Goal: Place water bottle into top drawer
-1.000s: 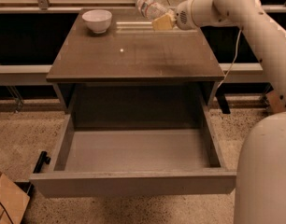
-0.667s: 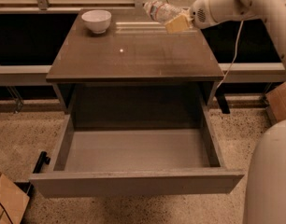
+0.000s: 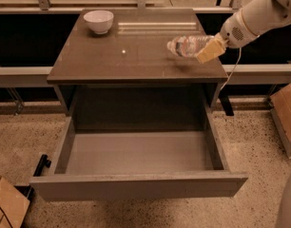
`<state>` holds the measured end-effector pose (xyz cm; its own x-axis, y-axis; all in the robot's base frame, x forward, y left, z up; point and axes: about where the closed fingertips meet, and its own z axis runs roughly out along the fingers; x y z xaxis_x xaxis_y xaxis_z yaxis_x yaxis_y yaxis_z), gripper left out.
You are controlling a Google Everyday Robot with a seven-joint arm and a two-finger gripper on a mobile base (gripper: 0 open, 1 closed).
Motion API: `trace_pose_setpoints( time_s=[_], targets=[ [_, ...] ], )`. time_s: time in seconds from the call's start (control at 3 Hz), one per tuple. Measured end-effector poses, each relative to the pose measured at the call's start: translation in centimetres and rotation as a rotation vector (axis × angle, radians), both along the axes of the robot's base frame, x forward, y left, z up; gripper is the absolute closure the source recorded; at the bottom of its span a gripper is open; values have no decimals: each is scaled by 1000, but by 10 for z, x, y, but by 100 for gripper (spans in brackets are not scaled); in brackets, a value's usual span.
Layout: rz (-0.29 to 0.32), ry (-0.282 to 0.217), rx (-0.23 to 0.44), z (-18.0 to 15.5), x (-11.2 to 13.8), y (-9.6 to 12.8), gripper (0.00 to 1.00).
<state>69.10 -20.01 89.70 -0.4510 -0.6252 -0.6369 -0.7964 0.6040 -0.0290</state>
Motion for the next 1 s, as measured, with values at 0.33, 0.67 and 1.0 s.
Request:
trace_pose_setpoints(
  time_s=[0.33, 0.67, 1.0],
  targets=[
    [-20, 143, -60, -38, -51, -35, 100],
    [-19, 143, -60, -38, -51, -34, 100],
    [40, 142, -68, -34, -54, -19, 100]
  ],
)
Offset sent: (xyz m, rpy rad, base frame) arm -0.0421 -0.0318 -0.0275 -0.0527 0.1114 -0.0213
